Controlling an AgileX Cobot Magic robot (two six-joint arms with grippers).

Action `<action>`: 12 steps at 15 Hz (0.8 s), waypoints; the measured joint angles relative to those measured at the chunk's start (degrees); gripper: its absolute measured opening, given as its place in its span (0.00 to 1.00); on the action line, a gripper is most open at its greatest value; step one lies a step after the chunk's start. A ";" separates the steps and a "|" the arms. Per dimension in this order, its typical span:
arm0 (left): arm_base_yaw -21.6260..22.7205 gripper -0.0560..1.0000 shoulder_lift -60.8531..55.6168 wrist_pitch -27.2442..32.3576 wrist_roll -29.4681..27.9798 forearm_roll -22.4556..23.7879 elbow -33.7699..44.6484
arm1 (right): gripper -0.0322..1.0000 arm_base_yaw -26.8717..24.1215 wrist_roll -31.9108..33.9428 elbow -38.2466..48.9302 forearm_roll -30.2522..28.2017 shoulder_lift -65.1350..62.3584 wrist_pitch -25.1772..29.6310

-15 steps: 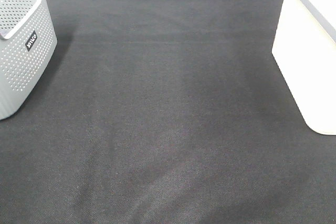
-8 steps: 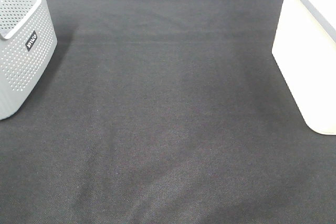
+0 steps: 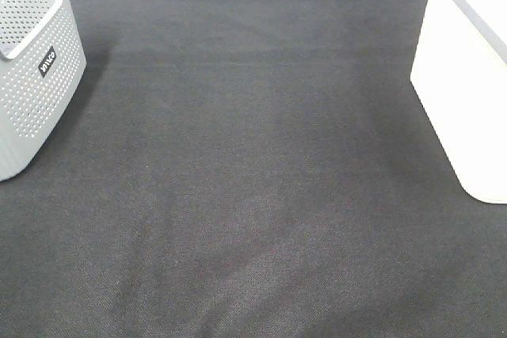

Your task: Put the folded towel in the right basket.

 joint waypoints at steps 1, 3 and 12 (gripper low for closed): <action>0.00 0.99 0.00 0.00 0.00 0.00 0.00 | 0.97 0.00 -0.06 0.46 0.00 0.00 0.06; 0.00 0.99 0.00 0.00 0.00 0.00 0.00 | 0.97 0.00 -0.06 0.86 0.00 0.00 -0.57; 0.00 0.99 0.00 0.00 0.00 0.00 0.00 | 0.97 5.27 0.52 3.15 -0.46 0.00 -6.76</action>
